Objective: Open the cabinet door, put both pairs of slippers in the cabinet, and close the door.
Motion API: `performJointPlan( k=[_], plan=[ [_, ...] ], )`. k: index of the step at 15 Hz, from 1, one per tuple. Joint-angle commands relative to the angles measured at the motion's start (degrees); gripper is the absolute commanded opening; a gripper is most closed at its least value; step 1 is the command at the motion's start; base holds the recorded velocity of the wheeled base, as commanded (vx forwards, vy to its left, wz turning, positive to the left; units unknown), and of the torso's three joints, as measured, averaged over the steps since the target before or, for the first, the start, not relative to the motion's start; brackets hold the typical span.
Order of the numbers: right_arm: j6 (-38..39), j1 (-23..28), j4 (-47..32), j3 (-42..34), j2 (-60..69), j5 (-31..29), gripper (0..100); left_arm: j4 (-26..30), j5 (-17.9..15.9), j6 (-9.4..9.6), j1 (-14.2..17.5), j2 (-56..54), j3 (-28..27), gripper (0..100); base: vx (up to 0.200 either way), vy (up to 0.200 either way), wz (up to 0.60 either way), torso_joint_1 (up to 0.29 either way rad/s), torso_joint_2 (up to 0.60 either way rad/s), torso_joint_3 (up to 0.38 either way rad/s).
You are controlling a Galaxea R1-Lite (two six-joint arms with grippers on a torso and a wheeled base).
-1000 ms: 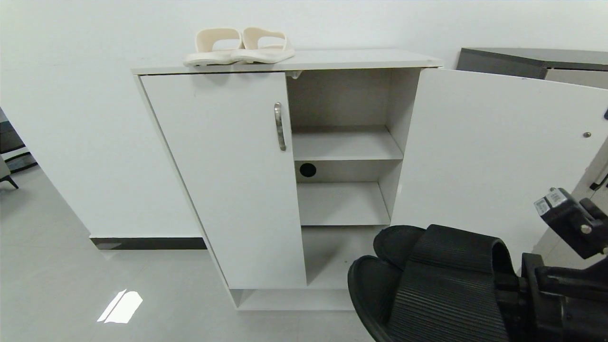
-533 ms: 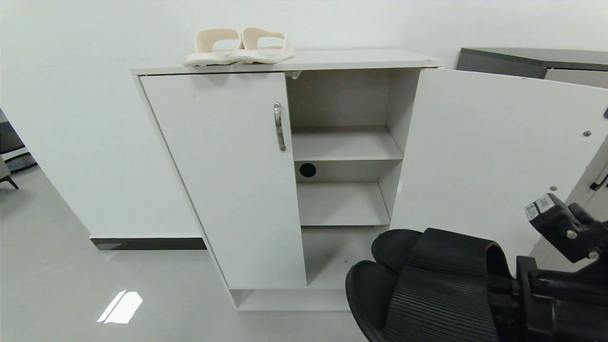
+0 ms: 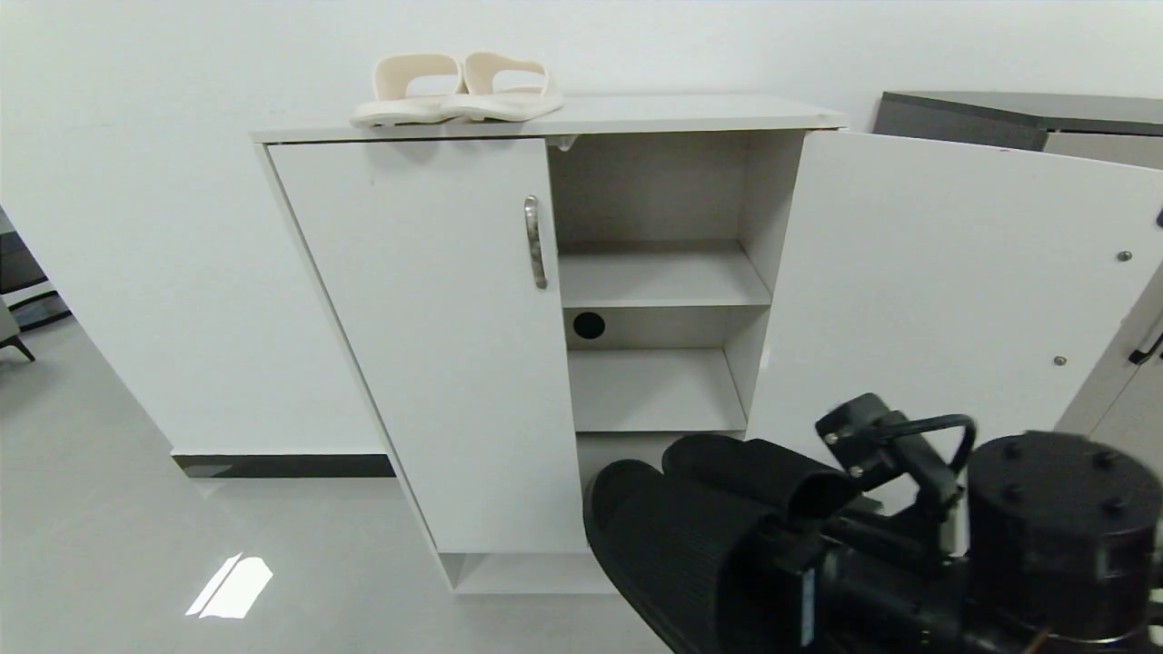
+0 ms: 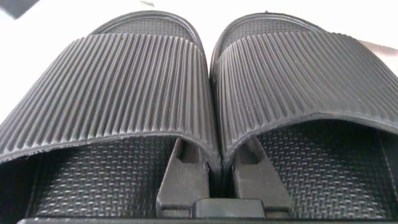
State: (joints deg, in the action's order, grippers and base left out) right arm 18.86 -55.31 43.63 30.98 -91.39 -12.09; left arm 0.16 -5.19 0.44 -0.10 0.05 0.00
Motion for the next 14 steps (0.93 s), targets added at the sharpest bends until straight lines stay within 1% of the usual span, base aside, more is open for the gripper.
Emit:
performJointPlan(
  k=[1,2,3,4,6,7,10,12,14],
  plan=[
    [2.59,-4.46,8.58,5.23,-18.73,-13.75,0,0.02,0.01,0.0,0.01,0.13,0.0,0,0.0,0.0,0.0,0.0,0.0,0.0],
    [2.41,-4.46,8.66,5.85,-19.61,-15.5,0,0.02,0.01,0.0,0.01,0.13,0.0,0,0.0,0.0,0.0,0.0,0.0,0.0],
    [2.06,-4.11,8.66,8.14,-21.46,-19.9,0,0.02,0.01,0.0,0.01,0.13,0.0,0,0.0,0.0,0.0,0.0,0.0,0.0],
    [2.06,-3.23,8.31,9.72,-22.43,-21.92,0,0.02,0.01,-0.09,0.01,0.13,0.0,0,0.0,0.0,0.0,0.0,0.0,0.0],
    [1.97,0.11,7.87,14.64,-27.08,-27.63,0,0.11,-0.08,0.18,0.01,0.13,0.0,0,0.0,0.0,0.0,0.0,0.0,0.0],
    [1.88,0.9,6.99,16.4,-28.49,-27.9,0,0.11,-0.08,0.18,0.01,0.13,0.0,0,0.0,0.0,0.0,0.0,0.0,0.0],
    [1.8,3.72,4.53,25.45,-32.97,-28.16,0,0.11,-0.08,0.18,0.01,0.21,0.0,0,0.0,0.0,0.0,-0.001,0.0,-0.146],
    [1.71,3.89,2.6,30.11,-35.35,-28.95,0,0.11,-0.08,0.18,0.01,0.21,0.0,0,0.0,0.0,0.0,0.002,0.0,-0.193],
    [0.56,3.89,2.69,33.71,-37.45,-30.8,0,0.11,-0.08,0.18,0.01,0.21,0.0,0,0.0,0.0,0.0,0.002,0.0,-0.2]
  ],
)
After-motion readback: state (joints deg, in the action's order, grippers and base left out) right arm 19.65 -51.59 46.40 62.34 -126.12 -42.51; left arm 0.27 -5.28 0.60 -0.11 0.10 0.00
